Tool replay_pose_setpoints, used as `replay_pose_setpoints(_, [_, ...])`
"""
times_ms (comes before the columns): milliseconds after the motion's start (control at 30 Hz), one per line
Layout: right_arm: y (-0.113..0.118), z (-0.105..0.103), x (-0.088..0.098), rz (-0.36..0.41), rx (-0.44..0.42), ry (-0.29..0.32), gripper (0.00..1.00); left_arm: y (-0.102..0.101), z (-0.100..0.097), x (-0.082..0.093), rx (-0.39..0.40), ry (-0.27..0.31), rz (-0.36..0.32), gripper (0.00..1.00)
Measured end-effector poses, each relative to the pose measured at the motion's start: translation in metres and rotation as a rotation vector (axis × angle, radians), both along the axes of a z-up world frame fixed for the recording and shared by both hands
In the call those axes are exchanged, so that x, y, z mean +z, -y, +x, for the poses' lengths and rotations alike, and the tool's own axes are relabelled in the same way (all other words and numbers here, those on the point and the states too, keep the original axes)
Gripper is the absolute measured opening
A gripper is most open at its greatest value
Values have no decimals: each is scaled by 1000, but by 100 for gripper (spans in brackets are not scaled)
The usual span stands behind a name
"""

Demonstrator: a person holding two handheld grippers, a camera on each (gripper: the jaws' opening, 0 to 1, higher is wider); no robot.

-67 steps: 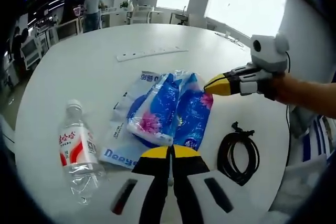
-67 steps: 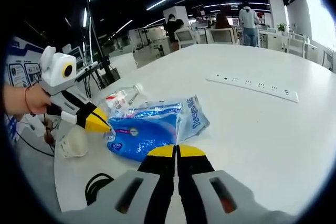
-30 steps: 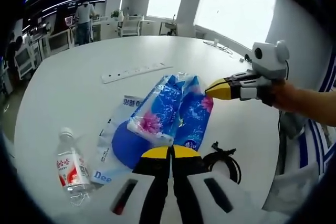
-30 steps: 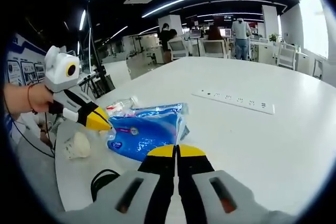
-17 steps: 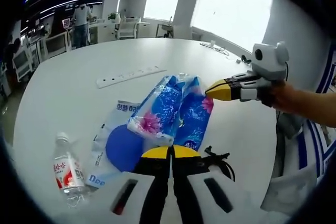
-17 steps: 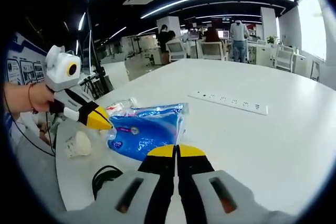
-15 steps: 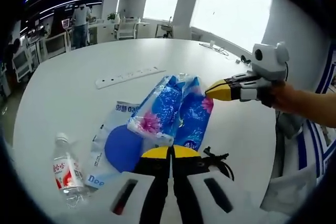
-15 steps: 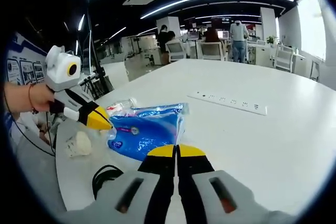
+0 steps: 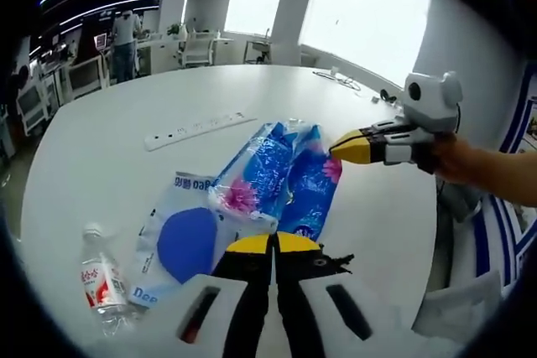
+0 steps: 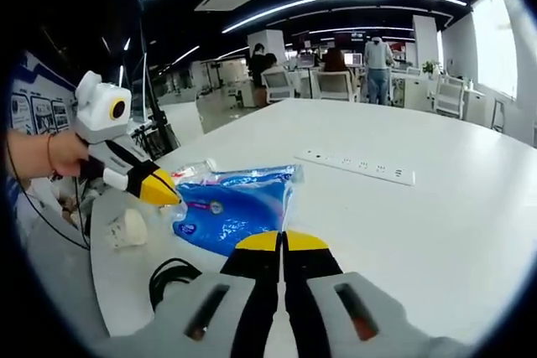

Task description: Arrange the tabletop items into an orderly group along one side of the table until the central work area is clear of visible clutter.

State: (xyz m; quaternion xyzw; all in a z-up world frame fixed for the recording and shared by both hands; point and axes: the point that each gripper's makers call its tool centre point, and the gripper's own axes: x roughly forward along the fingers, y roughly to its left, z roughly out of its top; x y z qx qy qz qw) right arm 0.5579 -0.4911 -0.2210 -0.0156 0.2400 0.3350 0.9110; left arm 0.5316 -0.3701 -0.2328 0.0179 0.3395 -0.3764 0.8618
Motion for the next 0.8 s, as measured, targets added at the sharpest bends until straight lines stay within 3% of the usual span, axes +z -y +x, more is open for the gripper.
replay_pose_setpoints(800, [44, -11, 22, -3, -62, 33, 0, 46, 3, 21, -68, 29, -8, 0])
